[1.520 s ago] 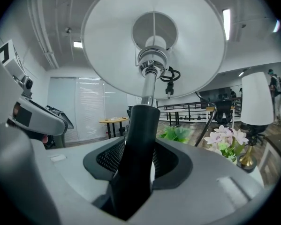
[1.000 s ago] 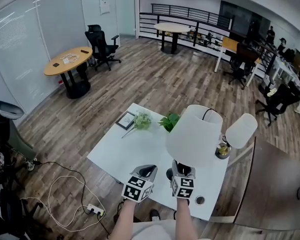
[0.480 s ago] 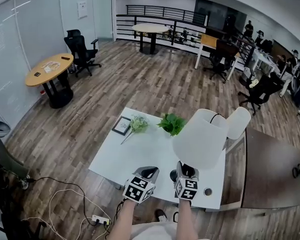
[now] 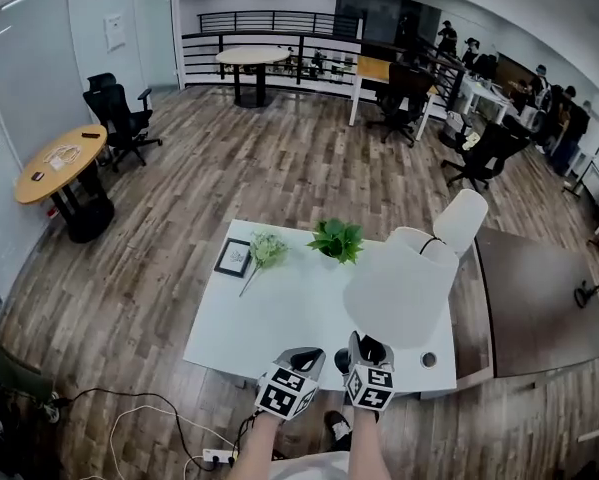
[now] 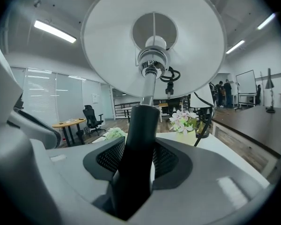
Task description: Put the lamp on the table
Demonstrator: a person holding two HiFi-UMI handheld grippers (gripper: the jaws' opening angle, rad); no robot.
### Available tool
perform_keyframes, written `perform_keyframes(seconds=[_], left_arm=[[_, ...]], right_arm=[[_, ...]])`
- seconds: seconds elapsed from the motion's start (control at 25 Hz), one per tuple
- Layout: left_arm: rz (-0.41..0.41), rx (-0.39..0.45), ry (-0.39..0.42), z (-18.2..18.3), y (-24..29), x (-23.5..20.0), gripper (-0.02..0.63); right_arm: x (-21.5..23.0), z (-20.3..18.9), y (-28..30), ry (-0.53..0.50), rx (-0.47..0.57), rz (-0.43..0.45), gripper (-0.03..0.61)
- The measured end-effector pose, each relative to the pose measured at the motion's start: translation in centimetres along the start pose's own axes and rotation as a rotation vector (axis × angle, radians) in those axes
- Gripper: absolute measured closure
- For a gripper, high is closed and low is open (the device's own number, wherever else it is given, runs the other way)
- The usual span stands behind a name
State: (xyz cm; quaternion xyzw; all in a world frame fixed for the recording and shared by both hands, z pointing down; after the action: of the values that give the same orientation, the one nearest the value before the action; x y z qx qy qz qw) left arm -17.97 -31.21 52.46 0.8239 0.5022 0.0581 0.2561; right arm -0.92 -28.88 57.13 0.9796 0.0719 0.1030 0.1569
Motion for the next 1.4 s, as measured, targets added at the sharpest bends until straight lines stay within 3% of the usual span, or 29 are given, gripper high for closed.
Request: perform_keyframes(seconds=[0.36,0.68,1.0,1.4], left_arm=[[-0.082,-0.037,0.038,-2.4,-1.1,-1.3,0.614],[-0.122,-0.054,0.166,-2.9,3.3,-3.7,0.614],[-0.125,-0.057,0.145,-5.1,8.8,-6.0,0.614],[-0.118,-0.061,0.135,-6.4,10.2,-5.9,0.614]], right_arm=[[0.0,-1.9,0.0,-0.040,-0.003,-0.097,0.382],[0.5,-3.8,8.4,-0.065,0.053,-0.030,0.382],[2.4,-6.7,15.1,-0.062,-0.002,0.024,0.382],[2.2,-7.4,16.2,-0.145,0.011,0.038,0.382]])
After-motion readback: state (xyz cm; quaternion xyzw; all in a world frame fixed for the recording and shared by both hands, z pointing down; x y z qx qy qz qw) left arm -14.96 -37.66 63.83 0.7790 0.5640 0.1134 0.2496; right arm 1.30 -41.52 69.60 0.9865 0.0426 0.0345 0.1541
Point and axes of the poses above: the fingertips, and each gripper's own axes: y forward along the fingers, x to its right, z out of its top, the point moved 8 cm from there along -y, backward along the fingers, and after that the axes turned 3 degrees about y, right-handed, at the moved point
